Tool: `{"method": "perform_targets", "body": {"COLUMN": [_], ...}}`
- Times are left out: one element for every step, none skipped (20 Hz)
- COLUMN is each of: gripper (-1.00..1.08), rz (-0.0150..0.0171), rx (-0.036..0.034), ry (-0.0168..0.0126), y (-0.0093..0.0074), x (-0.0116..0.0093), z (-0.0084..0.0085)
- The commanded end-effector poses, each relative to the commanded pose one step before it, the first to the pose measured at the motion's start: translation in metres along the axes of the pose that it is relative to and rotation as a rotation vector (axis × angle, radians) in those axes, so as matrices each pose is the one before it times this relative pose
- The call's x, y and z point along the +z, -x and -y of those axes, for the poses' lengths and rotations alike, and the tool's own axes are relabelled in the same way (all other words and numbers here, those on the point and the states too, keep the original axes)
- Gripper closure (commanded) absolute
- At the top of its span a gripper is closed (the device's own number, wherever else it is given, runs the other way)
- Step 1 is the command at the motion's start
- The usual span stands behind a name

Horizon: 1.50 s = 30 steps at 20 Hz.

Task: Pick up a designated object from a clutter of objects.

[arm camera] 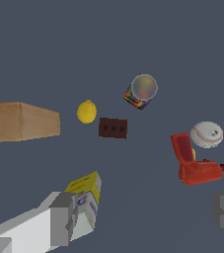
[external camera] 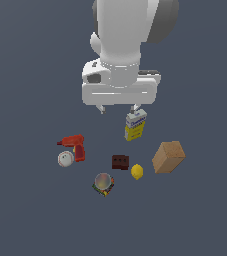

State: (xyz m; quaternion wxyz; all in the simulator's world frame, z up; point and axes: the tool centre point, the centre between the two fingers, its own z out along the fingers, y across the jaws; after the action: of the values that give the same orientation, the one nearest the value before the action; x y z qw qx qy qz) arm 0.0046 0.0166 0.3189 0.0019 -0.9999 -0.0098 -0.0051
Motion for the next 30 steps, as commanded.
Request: {"method": "perform_targets", "body": {"gripper": [-0.92, -0.92, -0.92, -0.92, -0.92, -0.92, -0.92, -0.92, -0.92, -0.92, -0.92, -0.92, -0.92, -0.92, -0.92, -0.92, -0.92, -0.92, -0.92, -0.92, -0.92, -0.92, -0.92, -0.92, -0.92, -0.92, -0.92, -0.92, -0.92, -0.92], "rz": [-0.00072, 0.0, 0.00006, 0.00008, 0.00009, 0.0001, 0.00011, 0.00013, 0.00015, 0.00018, 0.00022, 0.00026, 0.00029, 0.00031, 0.00034, 0.00037, 0.00039, 0.00042, 0.00044, 0.00045, 0.00046, 0.00047, 0.00045, 0.00042, 0.00038, 0.00034, 0.0003, 0.00025, 0.0002, 0.00015], "rx": [-0.00951, 0.0, 0.00131, 0.0025, 0.0032, 0.004, 0.00487, 0.00585, 0.00679, 0.00792, 0.00921, 0.01042, 0.01146, 0.01246, 0.01354, 0.01467, 0.01581, 0.01692, 0.01803, 0.01916, 0.02026, 0.02138, 0.02174, 0.02173, 0.02169, 0.02167, 0.02161, 0.02157, 0.02152, 0.02142], "ry": [0.00544, 0.0, -0.00082, -0.00066, -0.0005, -0.00042, -0.00036, -0.00034, -0.00036, -0.00047, -0.00063, -0.00076, -0.00078, -0.00074, -0.00073, -0.00075, -0.00074, -0.0007, -0.00065, -0.00059, -0.0005, -0.0004, -0.00027, -0.00014, 0.0, 0.00013, 0.00025, 0.00038, 0.0005, 0.00061], "y": [-0.00015, 0.00022, -0.00013, -0.00049, -0.00086, -0.00122, -0.00158, -0.00193, -0.00228, -0.00259, -0.00293, -0.00325, -0.00356, -0.00389, -0.00421, -0.00451, -0.00482, -0.00511, -0.00539, -0.00566, -0.00591, -0.00614, -0.00615, -0.00605, -0.00593, -0.00581, -0.00569, -0.00556, -0.00542, -0.00528], "x": [-0.00091, -0.00012, 0.0002, 0.00046, 0.00071, 0.00097, 0.00124, 0.00153, 0.00181, 0.00211, 0.00244, 0.00277, 0.0031, 0.00346, 0.00383, 0.00423, 0.00464, 0.00508, 0.00553, 0.00601, 0.00651, 0.00703, 0.00734, 0.00751, 0.00767, 0.00784, 0.00799, 0.00815, 0.0083, 0.00843], "z": [0.00099, 0.00001, -0.00012, -0.00026, -0.00027, -0.00031, -0.00035, -0.00043, -0.00046, -0.00054, -0.00063, -0.00071, -0.00076, -0.00079, -0.00084, -0.00087, -0.00091, -0.00093, -0.00094, -0.00096, -0.00096, -0.00097, -0.00091, -0.00086, -0.0008, -0.00076, -0.0007, -0.00066, -0.00063, -0.0006]}}
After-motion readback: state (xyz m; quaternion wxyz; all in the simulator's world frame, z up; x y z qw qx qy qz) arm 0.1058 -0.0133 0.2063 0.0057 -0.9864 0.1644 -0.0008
